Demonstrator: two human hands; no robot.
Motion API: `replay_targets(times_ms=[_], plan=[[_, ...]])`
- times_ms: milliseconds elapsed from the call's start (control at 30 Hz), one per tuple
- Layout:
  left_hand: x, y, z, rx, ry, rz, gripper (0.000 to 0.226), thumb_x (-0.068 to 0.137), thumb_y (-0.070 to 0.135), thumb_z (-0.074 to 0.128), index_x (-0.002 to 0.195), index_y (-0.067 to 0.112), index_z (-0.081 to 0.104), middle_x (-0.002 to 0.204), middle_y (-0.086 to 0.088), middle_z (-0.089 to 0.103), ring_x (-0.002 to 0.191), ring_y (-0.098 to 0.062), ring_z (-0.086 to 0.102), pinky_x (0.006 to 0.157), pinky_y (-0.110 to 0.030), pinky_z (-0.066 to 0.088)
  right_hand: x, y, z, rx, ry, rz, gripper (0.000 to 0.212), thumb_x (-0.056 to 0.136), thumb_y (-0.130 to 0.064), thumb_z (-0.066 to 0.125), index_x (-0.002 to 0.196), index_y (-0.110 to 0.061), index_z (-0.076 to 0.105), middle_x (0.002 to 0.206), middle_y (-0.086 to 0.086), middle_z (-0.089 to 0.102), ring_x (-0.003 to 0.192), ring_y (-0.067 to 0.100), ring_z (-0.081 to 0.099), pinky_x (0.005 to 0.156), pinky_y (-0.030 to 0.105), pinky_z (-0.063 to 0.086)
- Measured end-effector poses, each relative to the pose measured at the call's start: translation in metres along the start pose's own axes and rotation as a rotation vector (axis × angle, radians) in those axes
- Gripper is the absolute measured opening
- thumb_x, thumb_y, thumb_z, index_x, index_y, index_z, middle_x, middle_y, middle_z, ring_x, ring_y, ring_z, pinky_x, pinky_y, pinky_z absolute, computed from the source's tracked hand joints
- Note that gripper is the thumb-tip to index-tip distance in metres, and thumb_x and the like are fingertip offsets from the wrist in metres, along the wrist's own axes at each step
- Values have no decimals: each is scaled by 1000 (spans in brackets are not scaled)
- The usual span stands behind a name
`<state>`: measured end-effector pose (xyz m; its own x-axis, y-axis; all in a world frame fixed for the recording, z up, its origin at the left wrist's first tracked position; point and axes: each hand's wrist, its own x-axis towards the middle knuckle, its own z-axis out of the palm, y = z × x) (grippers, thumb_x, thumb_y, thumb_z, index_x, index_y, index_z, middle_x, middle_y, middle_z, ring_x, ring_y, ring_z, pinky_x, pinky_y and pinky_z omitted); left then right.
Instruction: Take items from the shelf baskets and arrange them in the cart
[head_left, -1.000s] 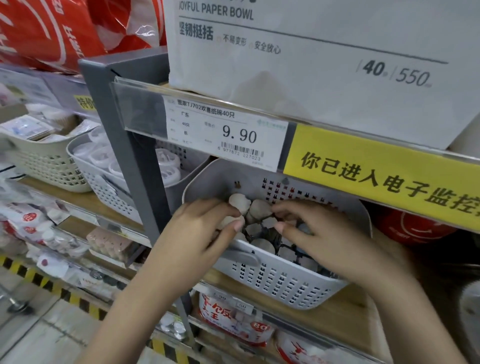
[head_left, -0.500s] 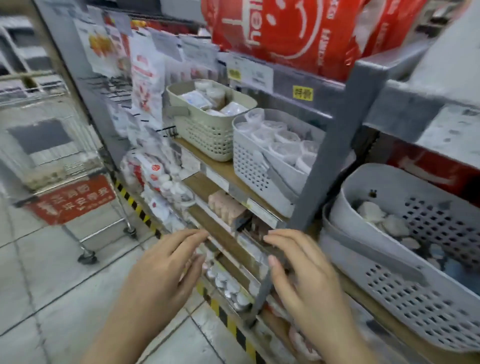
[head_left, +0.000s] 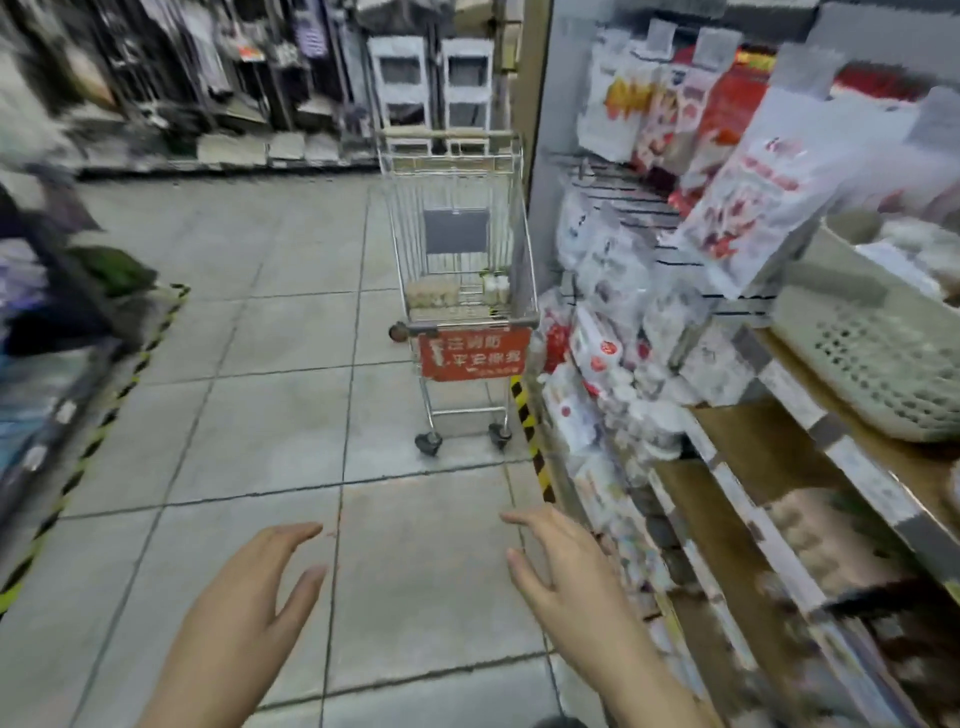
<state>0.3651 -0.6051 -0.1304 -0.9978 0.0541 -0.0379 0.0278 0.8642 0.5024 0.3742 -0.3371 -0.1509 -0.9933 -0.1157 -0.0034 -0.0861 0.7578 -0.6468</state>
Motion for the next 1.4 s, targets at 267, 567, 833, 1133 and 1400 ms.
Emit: replay_targets(times_ms=[267,567,833,1133,1400], plan=[[116,-16,-8,-54,-47,88,36,96,37,47,132,35,45,123,29,43,122,3,43,93,-15,34,114,14,13,22,-71,92,27,98,-34,48,125,-37,50,115,-31,46,107,-11,44,82,0,32],[292,-58,-49,-64,26,41,31,95,43,45,125,40,48,112,37,46,108,13,45,82,-8,33,320,2,16,20,-59,77,27,97,-30,51,124,-32,53,116,-22,51,113,-1,48,90,14,36],[394,-146,-63,-143,11,-216,32,93,37,52,125,34,51,117,23,56,105,6,51,85,-19,39,483,-47,62,16,-194,-67,31,96,-25,53,127,-25,55,122,-15,55,114,-1,48,90,7,32],[610,-240,-113,-36,-90,-172,32,95,34,51,127,27,53,116,16,57,103,-1,51,83,-22,40,645,-63,115,35,-175,152,31,98,-26,49,128,-23,54,126,-14,54,110,1,50,82,0,31],[813,-217,-122,27,-287,184,32,95,32,52,127,26,54,122,15,57,112,-5,54,89,-23,40,731,-67,116,117,101,452,27,97,-24,52,124,-27,57,120,-18,57,108,1,54,90,17,40]])
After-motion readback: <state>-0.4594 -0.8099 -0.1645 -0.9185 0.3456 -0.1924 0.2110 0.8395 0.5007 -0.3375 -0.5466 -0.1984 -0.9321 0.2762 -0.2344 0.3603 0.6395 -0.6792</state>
